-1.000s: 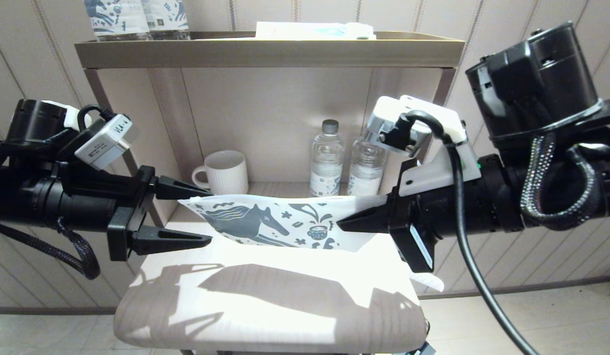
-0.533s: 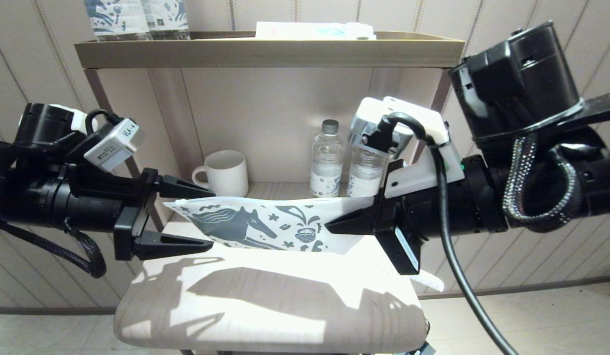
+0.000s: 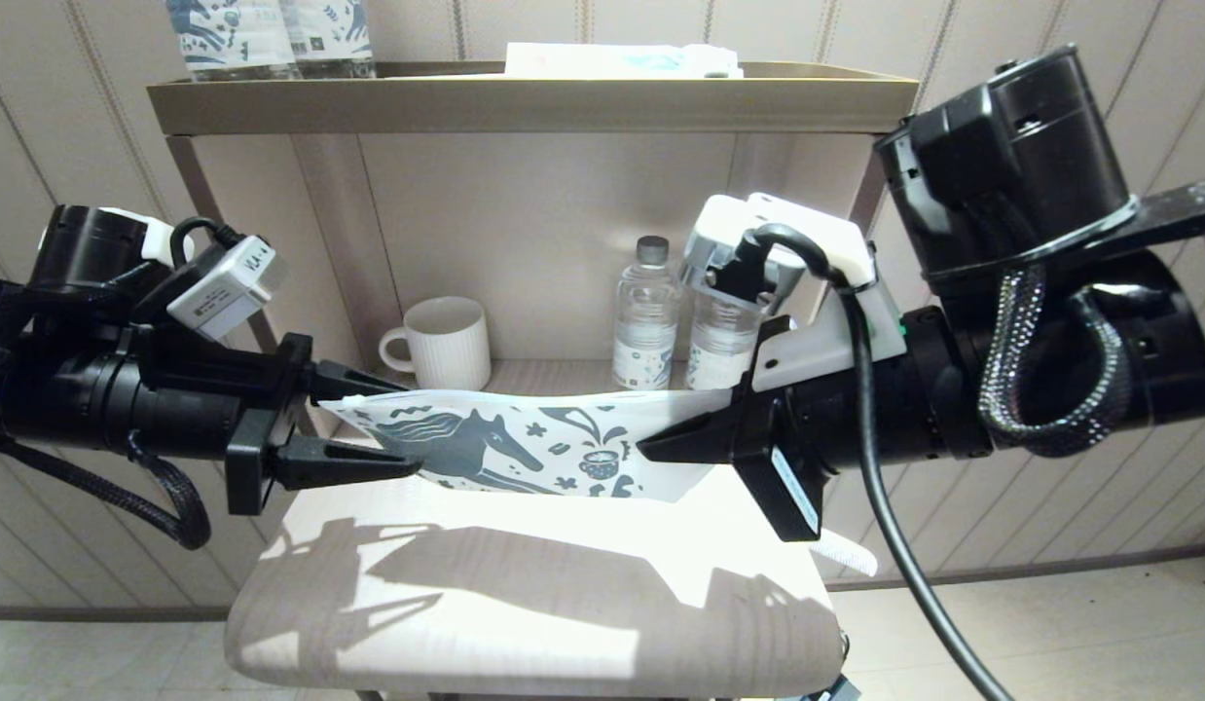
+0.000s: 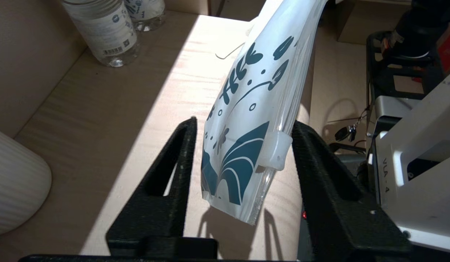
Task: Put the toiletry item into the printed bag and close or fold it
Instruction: Hand it to the other hand
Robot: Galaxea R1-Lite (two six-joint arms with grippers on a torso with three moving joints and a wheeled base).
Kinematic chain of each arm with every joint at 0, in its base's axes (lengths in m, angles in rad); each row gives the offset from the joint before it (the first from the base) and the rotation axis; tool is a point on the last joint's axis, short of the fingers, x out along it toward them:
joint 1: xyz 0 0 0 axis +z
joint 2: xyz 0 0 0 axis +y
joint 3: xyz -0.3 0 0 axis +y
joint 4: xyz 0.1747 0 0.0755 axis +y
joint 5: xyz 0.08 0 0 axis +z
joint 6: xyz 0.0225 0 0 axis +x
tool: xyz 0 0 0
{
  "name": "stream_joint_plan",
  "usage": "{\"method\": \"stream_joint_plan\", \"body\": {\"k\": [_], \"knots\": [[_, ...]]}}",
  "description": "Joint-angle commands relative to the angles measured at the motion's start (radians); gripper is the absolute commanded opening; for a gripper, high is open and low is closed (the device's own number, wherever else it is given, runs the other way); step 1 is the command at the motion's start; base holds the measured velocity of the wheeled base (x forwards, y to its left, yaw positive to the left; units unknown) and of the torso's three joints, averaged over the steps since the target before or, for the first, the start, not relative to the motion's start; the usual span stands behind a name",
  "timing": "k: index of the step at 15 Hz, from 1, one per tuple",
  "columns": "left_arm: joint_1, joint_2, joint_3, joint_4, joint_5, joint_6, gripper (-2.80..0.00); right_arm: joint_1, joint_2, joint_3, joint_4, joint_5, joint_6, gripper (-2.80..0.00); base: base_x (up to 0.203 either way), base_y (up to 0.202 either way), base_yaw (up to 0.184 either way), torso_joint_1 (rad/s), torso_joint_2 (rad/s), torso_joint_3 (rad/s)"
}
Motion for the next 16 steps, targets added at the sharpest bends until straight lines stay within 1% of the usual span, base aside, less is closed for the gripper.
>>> {"method": "stream_joint_plan", "body": {"k": [1,6,9,12,16], "knots": [[0.000,0.001,0.001,0.001,-0.006,0.005,-2.80,0.000,0.005,-0.005,0.002,0.002,-0.002,-2.80,0.000,0.000,0.000,0.000,0.00,0.000],[0.000,-0.004,0.003,0.001,-0.007,0.005,-2.80,0.007,0.021,-0.029,0.003,0.008,-0.002,-2.80,0.000,0.000,0.000,0.000,0.00,0.000],[0.000,-0.010,0.008,0.001,-0.007,0.005,-2.80,0.032,0.059,-0.044,0.003,0.005,-0.002,-2.80,0.000,0.000,0.000,0.000,0.00,0.000],[0.000,-0.010,0.009,0.001,-0.006,0.007,-2.80,0.071,0.140,-0.094,0.005,0.001,-0.002,-2.80,0.000,0.000,0.000,0.000,0.00,0.000],[-0.002,-0.014,0.022,-0.010,-0.007,0.007,-2.80,0.080,0.227,-0.173,0.009,0.000,-0.003,-2.80,0.000,0.000,0.000,0.000,0.00,0.000]]}}
